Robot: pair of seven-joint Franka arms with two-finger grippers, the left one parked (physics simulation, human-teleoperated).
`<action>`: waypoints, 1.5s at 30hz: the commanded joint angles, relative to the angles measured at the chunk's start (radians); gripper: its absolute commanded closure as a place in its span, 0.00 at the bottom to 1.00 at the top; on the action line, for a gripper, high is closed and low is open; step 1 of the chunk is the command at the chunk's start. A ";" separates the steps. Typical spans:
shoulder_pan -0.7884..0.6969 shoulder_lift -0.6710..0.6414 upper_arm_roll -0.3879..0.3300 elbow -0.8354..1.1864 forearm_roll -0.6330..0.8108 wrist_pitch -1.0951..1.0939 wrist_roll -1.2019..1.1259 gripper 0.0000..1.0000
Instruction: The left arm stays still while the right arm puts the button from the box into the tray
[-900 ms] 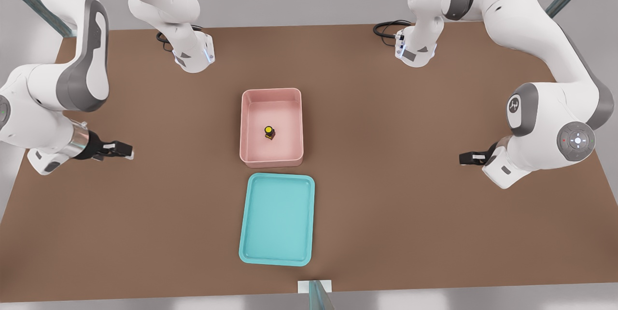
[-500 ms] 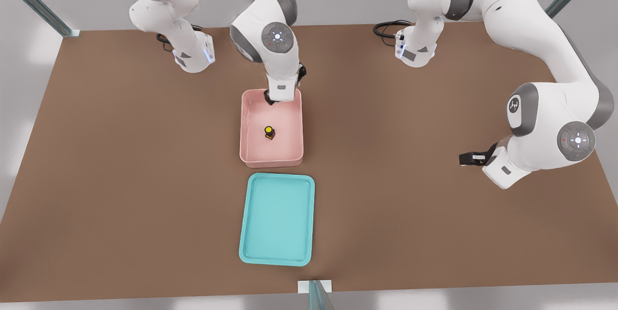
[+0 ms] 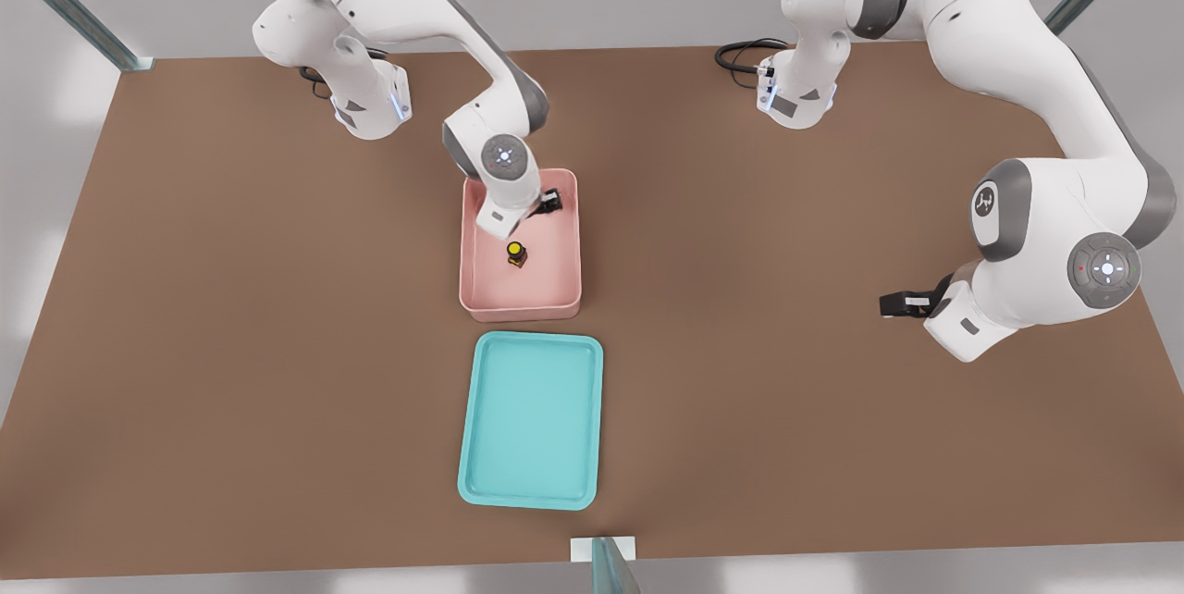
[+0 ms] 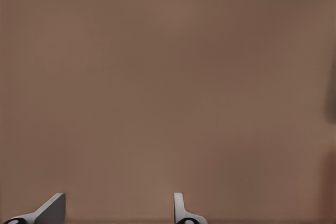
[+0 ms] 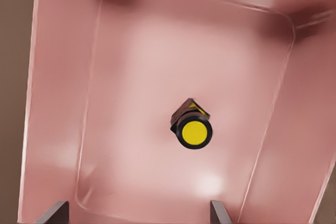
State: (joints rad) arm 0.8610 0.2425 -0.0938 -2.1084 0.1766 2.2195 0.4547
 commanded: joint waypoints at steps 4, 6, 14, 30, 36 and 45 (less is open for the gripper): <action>-0.007 0.009 -0.057 -0.045 0.007 0.164 -0.042 0.00; -0.007 0.015 -0.064 -0.067 0.012 0.210 -0.068 0.00; -0.005 0.049 -0.057 -0.114 0.021 0.321 -0.091 0.00; 0.009 0.121 -0.034 -0.173 0.021 0.485 -0.059 0.00; 0.007 0.143 -0.030 -0.186 0.021 0.520 -0.060 0.00; 0.006 0.136 -0.029 -0.190 0.021 0.516 -0.047 0.49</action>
State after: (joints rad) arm 0.8674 0.3805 -0.1222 -2.2987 0.1998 2.7340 0.3973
